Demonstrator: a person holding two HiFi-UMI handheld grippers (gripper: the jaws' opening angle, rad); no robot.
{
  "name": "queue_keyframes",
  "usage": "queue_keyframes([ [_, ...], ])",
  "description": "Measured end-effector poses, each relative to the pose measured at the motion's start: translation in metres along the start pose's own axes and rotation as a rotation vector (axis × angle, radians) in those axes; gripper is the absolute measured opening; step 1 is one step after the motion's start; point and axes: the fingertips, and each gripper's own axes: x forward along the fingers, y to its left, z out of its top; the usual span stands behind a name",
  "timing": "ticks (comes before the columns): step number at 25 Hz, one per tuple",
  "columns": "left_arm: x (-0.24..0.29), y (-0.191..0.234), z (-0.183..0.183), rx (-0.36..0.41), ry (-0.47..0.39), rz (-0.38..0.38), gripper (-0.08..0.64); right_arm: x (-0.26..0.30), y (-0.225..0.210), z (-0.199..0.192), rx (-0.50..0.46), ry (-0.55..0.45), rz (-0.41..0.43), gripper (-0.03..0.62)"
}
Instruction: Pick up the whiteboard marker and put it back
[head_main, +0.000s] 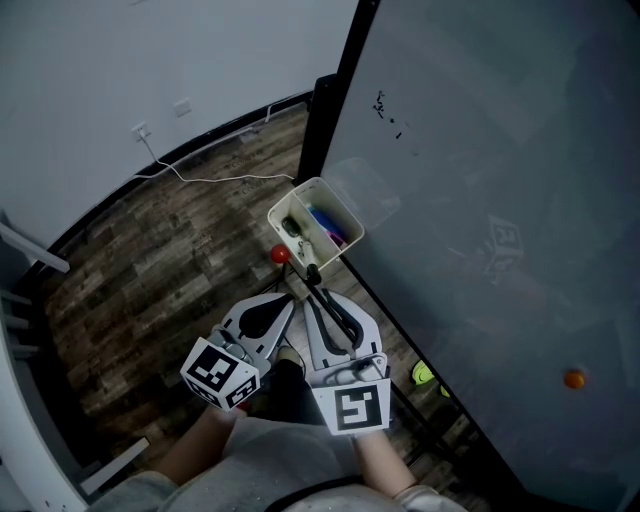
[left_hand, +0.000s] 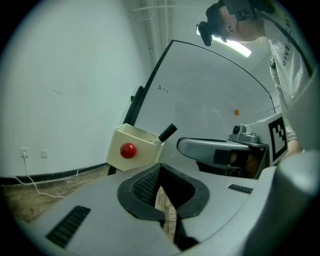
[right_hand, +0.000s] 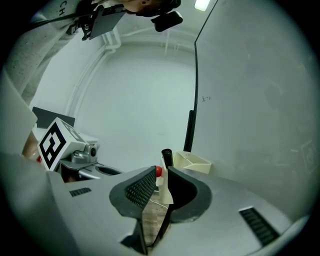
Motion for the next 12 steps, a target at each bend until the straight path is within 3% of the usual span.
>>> queue_keyframes([
  [7,-0.010,-0.014,0.007,0.015,-0.013,-0.013,0.015,-0.015,0.018,0.001,-0.036,0.035,0.026,0.037],
  [12,-0.022,-0.024,0.011,0.030,-0.027,-0.018,0.015,-0.025,0.028,0.009,0.012,-0.005,0.018,0.021],
])
